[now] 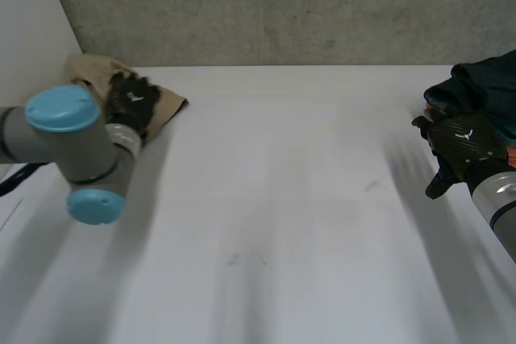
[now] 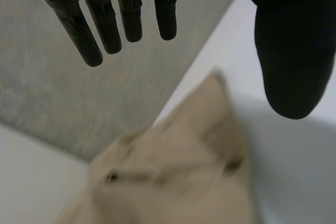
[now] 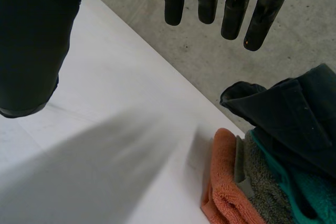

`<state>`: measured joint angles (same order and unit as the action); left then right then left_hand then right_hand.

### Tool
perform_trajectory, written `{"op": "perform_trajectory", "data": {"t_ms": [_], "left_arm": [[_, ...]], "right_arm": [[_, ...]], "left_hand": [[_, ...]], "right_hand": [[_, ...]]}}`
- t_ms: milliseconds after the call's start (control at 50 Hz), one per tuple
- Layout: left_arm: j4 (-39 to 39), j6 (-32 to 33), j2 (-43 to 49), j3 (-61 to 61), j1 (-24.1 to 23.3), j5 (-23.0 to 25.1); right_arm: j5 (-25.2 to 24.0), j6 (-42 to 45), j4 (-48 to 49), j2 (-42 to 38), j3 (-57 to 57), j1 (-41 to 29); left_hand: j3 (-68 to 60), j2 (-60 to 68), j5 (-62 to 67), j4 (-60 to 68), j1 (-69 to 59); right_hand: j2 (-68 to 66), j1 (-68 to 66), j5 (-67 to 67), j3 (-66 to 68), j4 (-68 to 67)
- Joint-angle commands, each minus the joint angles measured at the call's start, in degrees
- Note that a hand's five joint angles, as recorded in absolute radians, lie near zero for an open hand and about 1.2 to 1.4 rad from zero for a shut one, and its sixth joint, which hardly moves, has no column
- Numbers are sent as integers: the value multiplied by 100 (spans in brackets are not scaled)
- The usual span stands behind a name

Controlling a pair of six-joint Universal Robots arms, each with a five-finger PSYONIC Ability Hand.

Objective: Fold the laundry.

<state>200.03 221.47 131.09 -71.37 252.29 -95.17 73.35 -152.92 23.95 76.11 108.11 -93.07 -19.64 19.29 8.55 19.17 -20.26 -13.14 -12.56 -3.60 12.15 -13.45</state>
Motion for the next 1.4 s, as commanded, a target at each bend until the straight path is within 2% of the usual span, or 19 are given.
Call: {"op": "perform_trajectory", "data": {"t_ms": [20, 120, 200, 280, 300, 420, 520, 640, 700, 720, 800, 860, 900, 960, 980, 1060, 1080, 1240, 1400], "left_arm": [[62, 599, 716, 395, 707, 349], [62, 880, 1340, 844, 927, 631], [62, 1021, 1736, 1265, 954, 640], [71, 1065, 1886, 1494, 1050, 640], [132, 1039, 1842, 1477, 1094, 622], [712, 872, 1290, 951, 875, 447], [1152, -92, 148, 326, 95, 359], [1056, -1148, -381, 352, -872, 174], [959, -1702, -619, 536, -1637, 69], [941, -1930, -628, 658, -1952, 60], [994, -2703, -471, 975, -2596, 51], [994, -3239, 116, 1378, -3043, 51], [959, -3442, 582, 1660, -3429, 86], [932, -3531, 927, 1819, -3651, 112], [941, -3523, 1067, 1837, -3765, 147], [950, -3487, 1130, 1864, -4046, 235], [941, -3487, 1104, 1838, -4047, 236], [485, -3391, -46, 1048, -3907, 244], [-131, -3075, -1515, -429, -2827, 244]], "right_arm": [[-23, 17, 4, -26, 53, -1], [-32, 34, 4, -88, 79, -10], [-23, 43, 13, -123, 97, -10], [-23, 52, 13, -141, 132, -18], [-23, 52, 13, -141, 132, -18], [-14, 61, 13, -150, 158, -27], [-23, 61, 13, -150, 176, -36], [38, 26, 13, -141, 132, 25], [118, -9, 39, -88, 79, 34], [127, -18, 48, -79, 70, 34], [144, -53, 74, -70, -26, 87], [232, -71, 31, -70, -105, 175], [293, -71, 13, -70, -141, 193], [381, -71, 13, -70, -158, 193], [382, -71, 13, -70, -158, 193], [382, -80, 4, -70, -158, 193], [382, -80, 4, -70, -158, 193], [390, -89, -83, -44, -106, 193], [469, -264, -1234, 325, -263, 79]], "left_hand": [[51, -16, 58, -4, 113], [-100, 135, 209, 146, -38], [-570, 605, 679, 616, -508], [-4363, 4398, 4472, 4409, -4301], [-6019, 6055, 6129, 6066, -5958], [-6036, 6071, 6145, 6083, -5974], [-6036, 6071, 6145, 6083, -5974], [-6036, 6071, 6145, 6083, -5974], [-6036, 6071, 6145, 6083, -5974], [-6036, 6071, 6145, 6083, -5974], [-6036, 6071, 6145, 6083, -5974], [-6036, 6071, 6145, 6083, -5974], [-6036, 6071, 6145, 6083, -5974], [-6036, 6071, 6145, 6083, -5974], [-4057, 4092, 4166, 4103, -3995], [-363, 398, 472, 410, -301], [63, -28, 46, -17, 125], [488, -453, -379, -442, 550], [404, -369, -295, -357, 466]], "right_hand": [[314, 256, 360, -215, 345], [314, 256, 360, -215, 345], [314, 256, 360, -215, 345], [314, 256, 360, -215, 345], [314, 256, 360, -215, 345], [314, 256, 360, -215, 345], [314, 256, 360, -215, 345], [314, 256, 360, -215, 345], [314, 256, 360, -215, 345], [314, 256, 360, -215, 345], [314, 256, 360, -215, 345], [314, 256, 360, -215, 345], [314, 256, 360, -215, 345], [314, 256, 360, -215, 345], [314, 256, 360, -215, 345], [314, 256, 360, -215, 345], [314, 256, 360, -215, 345], [314, 256, 360, -215, 345], [314, 256, 360, -215, 345]]}}
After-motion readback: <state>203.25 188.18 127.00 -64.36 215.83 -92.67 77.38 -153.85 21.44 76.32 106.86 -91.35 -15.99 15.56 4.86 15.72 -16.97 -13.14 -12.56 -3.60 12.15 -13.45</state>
